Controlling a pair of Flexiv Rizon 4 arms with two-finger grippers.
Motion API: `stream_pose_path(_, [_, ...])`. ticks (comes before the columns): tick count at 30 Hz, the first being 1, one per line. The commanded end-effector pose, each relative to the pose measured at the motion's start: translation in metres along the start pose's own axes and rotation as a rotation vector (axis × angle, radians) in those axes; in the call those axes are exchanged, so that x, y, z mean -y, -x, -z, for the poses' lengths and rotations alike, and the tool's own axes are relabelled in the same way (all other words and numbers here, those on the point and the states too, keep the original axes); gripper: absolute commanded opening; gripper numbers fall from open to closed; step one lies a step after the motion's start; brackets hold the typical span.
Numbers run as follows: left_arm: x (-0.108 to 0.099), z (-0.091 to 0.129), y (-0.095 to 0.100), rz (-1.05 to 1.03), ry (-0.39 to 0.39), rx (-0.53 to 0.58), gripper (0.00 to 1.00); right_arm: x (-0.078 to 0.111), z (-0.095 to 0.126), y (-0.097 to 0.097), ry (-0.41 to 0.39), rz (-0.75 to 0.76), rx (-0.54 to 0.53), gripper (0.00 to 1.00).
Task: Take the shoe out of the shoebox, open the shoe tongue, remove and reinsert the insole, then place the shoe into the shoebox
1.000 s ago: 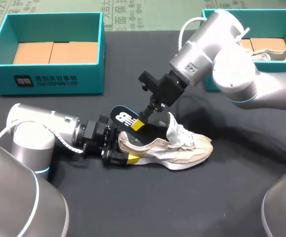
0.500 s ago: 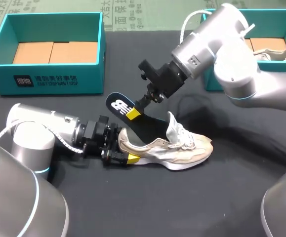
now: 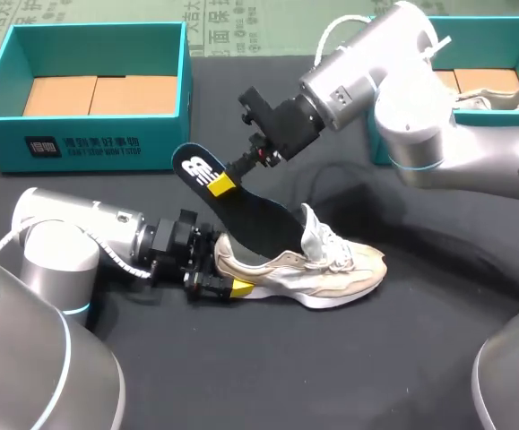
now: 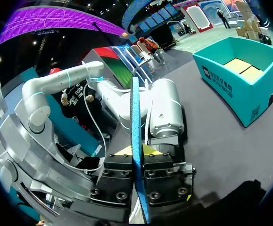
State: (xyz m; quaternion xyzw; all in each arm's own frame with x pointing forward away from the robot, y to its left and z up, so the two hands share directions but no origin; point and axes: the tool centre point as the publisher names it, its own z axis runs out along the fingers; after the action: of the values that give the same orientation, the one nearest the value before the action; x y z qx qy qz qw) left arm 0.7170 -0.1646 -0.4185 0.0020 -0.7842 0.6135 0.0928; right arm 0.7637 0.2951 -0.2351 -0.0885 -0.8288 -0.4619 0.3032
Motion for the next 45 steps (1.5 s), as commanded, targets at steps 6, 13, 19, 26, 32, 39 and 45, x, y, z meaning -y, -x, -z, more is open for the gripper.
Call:
stream_pose_path(6, [-0.004, 0.000, 0.001, 0.001, 0.001, 0.000, 0.00, -0.021, 0.016, -0.009, 0.071, 0.002, -0.025, 0.00])
stream_pose_path(13, [-0.004, 0.000, 0.001, 0.001, 0.001, 0.000, 0.00, -0.021, 0.016, -0.009, 0.071, 0.002, -0.025, 0.00])
stream_pose_path(19, [-0.004, 0.000, 0.001, 0.001, 0.001, 0.000, 0.00, -0.063, 0.041, -0.043, 0.243, 0.074, 0.032, 0.00])
stream_pose_path(26, [-0.004, 0.000, 0.001, 0.001, 0.001, 0.000, 0.00, -0.081, 0.067, -0.093, 0.401, 0.095, 0.187, 0.00])
stream_pose_path(32, [-0.004, 0.000, 0.001, 0.001, 0.001, 0.000, 0.00, -0.081, 0.067, -0.093, 0.401, 0.095, 0.187, 0.00])
stream_pose_path(39, [-0.004, 0.000, 0.001, 0.001, 0.001, 0.000, 0.00, -0.081, 0.067, -0.093, 0.401, 0.095, 0.187, 0.00])
stream_pose_path(45, [-0.004, 0.000, 0.001, 0.001, 0.001, 0.000, 0.00, -0.097, 0.106, -0.131, 0.484, 0.039, 0.227, 0.00])
